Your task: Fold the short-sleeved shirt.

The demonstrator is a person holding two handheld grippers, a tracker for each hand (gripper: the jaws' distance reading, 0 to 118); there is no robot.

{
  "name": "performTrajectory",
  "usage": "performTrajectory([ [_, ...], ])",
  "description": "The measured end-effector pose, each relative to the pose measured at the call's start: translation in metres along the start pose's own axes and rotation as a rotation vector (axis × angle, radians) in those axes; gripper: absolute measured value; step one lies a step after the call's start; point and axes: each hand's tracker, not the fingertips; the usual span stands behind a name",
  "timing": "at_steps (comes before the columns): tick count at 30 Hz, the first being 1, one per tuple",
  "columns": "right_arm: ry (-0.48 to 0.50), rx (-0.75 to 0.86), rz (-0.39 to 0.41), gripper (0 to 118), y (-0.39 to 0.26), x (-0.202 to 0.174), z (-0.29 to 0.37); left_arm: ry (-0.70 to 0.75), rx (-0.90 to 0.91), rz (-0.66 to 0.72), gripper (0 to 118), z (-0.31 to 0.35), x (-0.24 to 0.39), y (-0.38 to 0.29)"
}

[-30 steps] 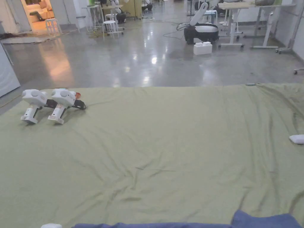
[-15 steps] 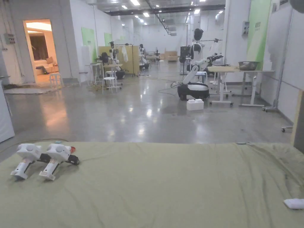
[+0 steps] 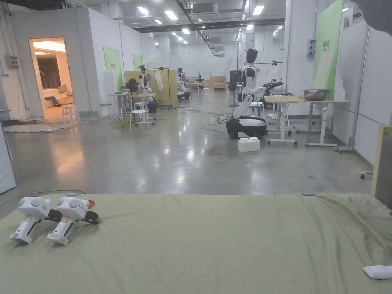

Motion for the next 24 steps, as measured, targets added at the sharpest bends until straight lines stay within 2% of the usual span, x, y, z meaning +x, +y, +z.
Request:
performTrajectory([
  [1, 0.009, 0.008, 0.011, 1, 0.001, -0.002, 0.002, -0.030, 0.002, 0.034, 12, 0.000, -0.002, -0.001],
  [3, 0.015, 0.028, 0.026, 0, 0.001, -0.005, 0.005, -0.055, 0.007, 0.087, 0, 0.004, -0.003, -0.002],
  [13, 0.006, 0.029, 0.000, 0, -0.001, -0.005, 0.002, -0.079, -0.015, 0.048, 0, 0.005, -0.004, 0.003],
  [15, 0.004, 0.019, -0.007, 0, -0.004, -0.004, 0.000, -0.097, -0.030, 0.087, 0, 0.002, -0.009, 0.002],
  [17, 0.008, 0.005, -0.012, 0, -0.007, -0.003, -0.001, -0.141, -0.076, 0.194, 1, -0.004, -0.023, -0.004],
  [18, 0.012, -0.007, -0.010, 0, -0.008, -0.002, -0.002, -0.176, -0.124, 0.268, 11, -0.007, -0.034, -0.009],
  [19, 0.018, -0.026, -0.003, 0, -0.008, -0.002, -0.001, -0.190, -0.179, 0.315, 29, -0.011, -0.047, -0.015],
  [20, 0.019, -0.039, 0.004, 0, -0.011, -0.001, -0.001, -0.188, -0.237, 0.359, 68, -0.017, -0.061, -0.025],
  [21, 0.020, -0.054, 0.006, 0, -0.015, 0.000, 0.000, -0.162, -0.307, 0.380, 91, -0.022, -0.074, -0.035],
  [22, 0.022, -0.069, 0.002, 0, -0.019, 0.001, 0.000, -0.124, -0.342, 0.395, 104, -0.026, -0.086, -0.050],
  [24, 0.024, -0.100, -0.031, 0, -0.027, 0.003, 0.001, -0.097, -0.419, 0.471, 105, -0.033, -0.116, -0.086],
])
